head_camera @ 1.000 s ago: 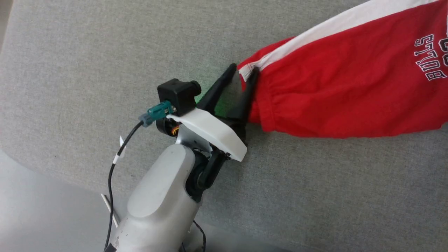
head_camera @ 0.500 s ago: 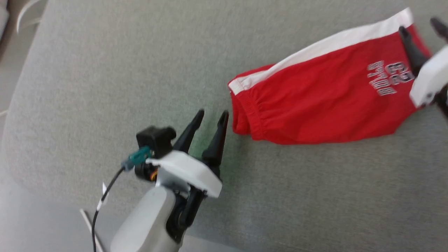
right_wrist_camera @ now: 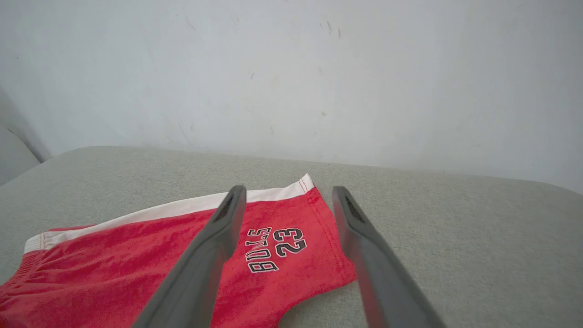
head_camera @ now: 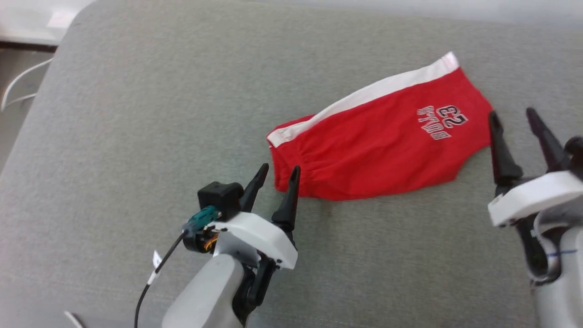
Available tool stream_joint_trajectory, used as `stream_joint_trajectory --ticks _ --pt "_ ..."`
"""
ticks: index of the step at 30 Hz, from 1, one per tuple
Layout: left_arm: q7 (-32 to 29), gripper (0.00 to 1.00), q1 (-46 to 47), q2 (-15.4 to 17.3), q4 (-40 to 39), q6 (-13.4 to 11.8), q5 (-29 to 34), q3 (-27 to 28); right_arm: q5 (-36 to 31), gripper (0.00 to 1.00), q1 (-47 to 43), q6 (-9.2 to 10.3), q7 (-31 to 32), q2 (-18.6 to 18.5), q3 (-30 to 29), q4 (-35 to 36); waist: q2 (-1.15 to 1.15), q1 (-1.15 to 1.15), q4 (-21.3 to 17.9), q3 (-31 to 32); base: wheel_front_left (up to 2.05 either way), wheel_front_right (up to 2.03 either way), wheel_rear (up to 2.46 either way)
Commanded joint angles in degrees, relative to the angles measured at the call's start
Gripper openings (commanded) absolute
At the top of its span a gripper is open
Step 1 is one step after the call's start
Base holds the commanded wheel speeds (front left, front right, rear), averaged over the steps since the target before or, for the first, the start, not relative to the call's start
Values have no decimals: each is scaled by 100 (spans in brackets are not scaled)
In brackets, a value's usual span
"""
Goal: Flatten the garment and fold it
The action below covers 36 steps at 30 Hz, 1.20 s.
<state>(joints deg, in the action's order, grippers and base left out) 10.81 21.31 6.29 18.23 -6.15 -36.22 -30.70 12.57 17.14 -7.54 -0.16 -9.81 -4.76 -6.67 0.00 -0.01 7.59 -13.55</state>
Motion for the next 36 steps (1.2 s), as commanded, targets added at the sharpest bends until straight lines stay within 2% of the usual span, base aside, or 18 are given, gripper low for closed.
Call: stream_joint_trajectory --ticks 1,5,9,14,19,21,22,29,36 --pt "58 100 129 -20 147 -55 77 -15 -84 100 -92 5 -59 104 -53 63 0 1 -169 40 0 0 0" --pt "87 100 342 -37 725 -278 298 -75 -178 100 -248 5 -119 404 -99 111 0 1 -330 -25 0 0 0" --pt "-80 100 485 -71 1217 -515 354 -89 -189 100 -260 5 -150 505 -64 112 0 1 -463 -125 0 0 0" --pt "-472 100 584 -122 1618 -593 257 -142 -340 100 -137 5 -97 493 -300 10 0 1 -507 -243 0 0 0" --pt "-971 100 646 -188 1785 -440 21 -223 -493 100 180 5 224 495 -530 -342 0 1 -463 -384 0 0 0" --pt "-1012 25 697 -205 1757 -387 -8 -258 -525 100 418 5 333 462 -541 -594 0 1 -425 -454 0 0 0" --pt "-1017 0 722 -212 1740 -364 -14 -276 -534 100 555 5 374 453 -549 -736 0 1 -401 -489 0 0 0" --pt "-996 0 860 -272 1543 -181 -95 -429 -542 100 1640 5 675 249 -758 -2074 0 1 -114 -746 0 0 0" --pt "-844 0 980 -314 1328 -136 -168 -568 -649 100 2623 5 1443 13 -792 -3208 0 1 175 -978 0 0 0"
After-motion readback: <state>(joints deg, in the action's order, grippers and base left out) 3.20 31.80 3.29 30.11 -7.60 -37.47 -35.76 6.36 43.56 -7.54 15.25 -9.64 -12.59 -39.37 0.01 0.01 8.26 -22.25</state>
